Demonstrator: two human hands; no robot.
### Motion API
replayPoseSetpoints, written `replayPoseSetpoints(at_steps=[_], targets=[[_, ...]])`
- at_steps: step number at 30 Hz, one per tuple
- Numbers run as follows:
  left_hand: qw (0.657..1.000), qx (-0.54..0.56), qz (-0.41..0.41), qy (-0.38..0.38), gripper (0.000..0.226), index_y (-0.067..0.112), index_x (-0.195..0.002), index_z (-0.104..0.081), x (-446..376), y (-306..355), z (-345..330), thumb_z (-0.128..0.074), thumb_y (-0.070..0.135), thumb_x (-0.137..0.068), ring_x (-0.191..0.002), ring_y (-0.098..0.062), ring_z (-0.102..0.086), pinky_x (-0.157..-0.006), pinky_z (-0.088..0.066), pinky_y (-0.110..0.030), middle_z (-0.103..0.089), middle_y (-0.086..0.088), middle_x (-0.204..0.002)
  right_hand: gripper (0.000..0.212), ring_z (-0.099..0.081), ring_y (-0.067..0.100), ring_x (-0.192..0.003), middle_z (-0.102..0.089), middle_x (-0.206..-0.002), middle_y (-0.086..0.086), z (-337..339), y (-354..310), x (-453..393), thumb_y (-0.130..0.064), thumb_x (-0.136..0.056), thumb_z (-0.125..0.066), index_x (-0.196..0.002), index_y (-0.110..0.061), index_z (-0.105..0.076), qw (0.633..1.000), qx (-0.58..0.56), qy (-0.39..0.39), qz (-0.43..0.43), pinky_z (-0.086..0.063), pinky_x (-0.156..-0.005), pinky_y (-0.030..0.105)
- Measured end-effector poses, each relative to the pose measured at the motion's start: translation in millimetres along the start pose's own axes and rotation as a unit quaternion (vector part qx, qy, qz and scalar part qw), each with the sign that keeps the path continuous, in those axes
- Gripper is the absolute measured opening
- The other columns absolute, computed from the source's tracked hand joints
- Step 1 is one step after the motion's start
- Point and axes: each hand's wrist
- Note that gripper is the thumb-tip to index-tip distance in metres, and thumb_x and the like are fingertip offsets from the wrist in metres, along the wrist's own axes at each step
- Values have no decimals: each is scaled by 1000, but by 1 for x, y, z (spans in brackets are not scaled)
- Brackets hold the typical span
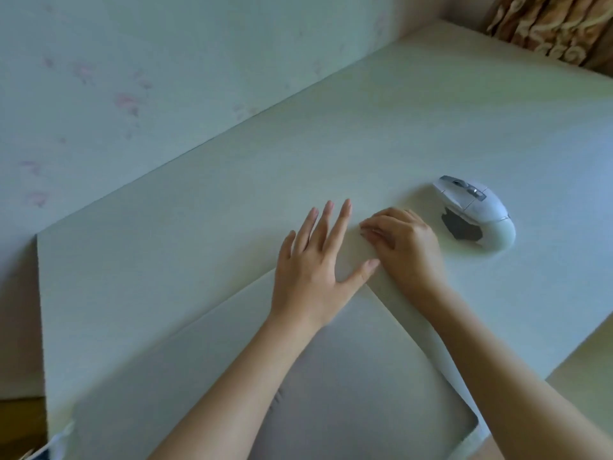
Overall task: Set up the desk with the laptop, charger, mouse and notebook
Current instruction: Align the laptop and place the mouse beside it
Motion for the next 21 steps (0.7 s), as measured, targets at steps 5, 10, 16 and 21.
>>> replayPoseSetpoints(at_steps=[5, 10, 16, 21], targets=[[999, 14, -5, -38, 91, 36, -152, -4, 0, 2, 7, -30, 81, -77, -146, -12, -16, -113, -28, -40, -20, 9, -159, 9, -67, 15, -71, -69, -84, 4, 10, -4, 1, -7, -85, -65, -90, -8, -73, 986, -162, -13, -35, -54, -69, 32], [998, 11, -35, -55, 92, 38, -151, -6, 3, -5, 17, -35, 80, -76, -143, -6, -23, -111, -31, -44, -9, 10, -161, 11, -72, 10, -75, -65, -93, 6, 24, 0, -3, 4, -84, -63, -89, -2, -71, 936, -320, -77, -124, -57, -71, 24], [996, -15, 17, -83, 95, 26, -147, -33, 7, -19, 21, -33, 85, -72, -137, -8, -34, -109, -29, -29, -34, 8, -153, 15, -70, 3, -77, -72, -89, -1, 31, 7, -3, -4, -78, -72, -89, -14, -74, 940, -266, -185, -109, -54, -75, 17], [995, -15, -21, -98, 73, 31, -136, -49, 6, -17, 24, -38, 76, -80, -129, -9, -42, -102, -35, -32, -45, 10, -142, 12, -70, 6, -68, -73, -80, 1, 31, 8, -5, -12, -82, -70, -93, -14, -74, 934, -268, -213, -102, -55, -75, 20]])
Point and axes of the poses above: each hand's wrist, its own x-axis away from the middle knuckle, its own z-axis out of the back of the hand, y = z × x
